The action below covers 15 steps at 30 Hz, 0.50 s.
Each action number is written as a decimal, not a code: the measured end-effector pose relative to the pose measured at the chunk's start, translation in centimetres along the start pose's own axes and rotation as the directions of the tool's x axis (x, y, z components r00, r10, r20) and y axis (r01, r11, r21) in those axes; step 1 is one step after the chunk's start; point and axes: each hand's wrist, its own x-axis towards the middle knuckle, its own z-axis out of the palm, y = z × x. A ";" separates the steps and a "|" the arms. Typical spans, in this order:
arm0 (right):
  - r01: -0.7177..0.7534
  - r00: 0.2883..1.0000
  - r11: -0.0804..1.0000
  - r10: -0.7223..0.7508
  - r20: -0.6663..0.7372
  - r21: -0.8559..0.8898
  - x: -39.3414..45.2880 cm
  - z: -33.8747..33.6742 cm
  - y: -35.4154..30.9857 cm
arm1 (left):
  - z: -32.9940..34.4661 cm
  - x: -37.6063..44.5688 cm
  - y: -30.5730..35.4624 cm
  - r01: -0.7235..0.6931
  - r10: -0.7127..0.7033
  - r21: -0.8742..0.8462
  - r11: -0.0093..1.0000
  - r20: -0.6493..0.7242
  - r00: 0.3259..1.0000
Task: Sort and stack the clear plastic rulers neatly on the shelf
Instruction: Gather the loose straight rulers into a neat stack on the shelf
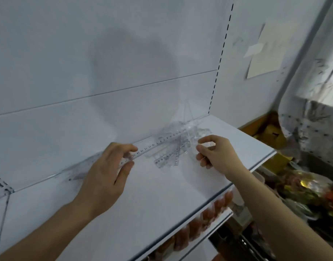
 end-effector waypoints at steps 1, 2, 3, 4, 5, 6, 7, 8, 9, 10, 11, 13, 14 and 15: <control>0.014 1.000 1.000 -0.014 0.025 -0.007 0.1 -0.5 0.3 | 0.8 0.4 0.5 0.032 -0.032 0.013 0.999 -0.006 0.999; 0.028 0.999 1.000 -0.028 0.046 -0.001 0.0 -1.0 0.7 | 1.6 0.7 0.9 0.061 -0.061 0.023 0.998 -0.010 0.998; 0.040 0.997 0.999 -0.041 0.070 0.011 -0.1 -1.5 1.1 | 2.3 0.9 1.3 0.087 -0.086 0.030 0.996 -0.016 0.996; 0.050 0.994 0.999 -0.052 0.098 0.018 -0.2 -1.9 1.4 | 3.1 1.2 1.6 0.109 -0.108 0.036 0.993 -0.022 0.994; 0.058 0.990 0.998 -0.060 0.125 0.019 -0.1 -2.2 1.5 | 3.8 1.6 1.8 0.128 -0.127 0.043 0.991 -0.029 0.991; 0.068 0.987 0.998 -0.070 0.147 0.017 0.1 -2.4 1.6 | 4.6 2.0 2.0 0.147 -0.145 0.051 0.988 -0.033 0.989; 0.080 0.982 0.997 -0.082 0.168 0.017 0.5 -2.4 1.6 | 5.4 2.5 2.1 0.165 -0.163 0.061 0.984 -0.034 0.986; 0.095 0.979 0.995 -0.097 0.181 0.020 1.0 -2.4 1.6 | 6.3 3.1 2.2 0.181 -0.179 0.069 0.981 -0.032 0.983; 0.114 0.977 0.993 -0.115 0.178 0.018 1.4 -2.4 1.6 | 7.2 3.9 2.2 0.196 -0.194 0.071 0.978 -0.030 0.980; 0.138 0.978 0.990 -0.137 0.156 0.003 1.9 -2.3 1.6 | 8.1 4.8 2.1 0.211 -0.210 0.066 0.975 -0.022 0.977; 0.164 0.980 0.986 -0.160 0.118 -0.020 2.2 -2.4 1.7 | 9.0 5.6 1.9 0.224 -0.224 0.064 0.972 -0.006 0.974; 0.176 0.984 0.984 -0.175 0.040 -0.037 2.5 -2.5 2.2 | 10.8 6.6 1.2 0.240 -0.245 0.094 0.966 0.046 0.968; 0.165 0.986 0.986 -0.164 0.010 -0.032 2.5 -2.5 2.5 | 11.5 6.7 0.7 0.240 -0.250 0.121 0.963 0.077 0.965; 0.157 0.987 0.987 -0.158 -0.011 -0.040 2.6 -2.4 2.6 | 12.1 6.7 0.2 0.242 -0.257 0.143 0.960 0.104 0.961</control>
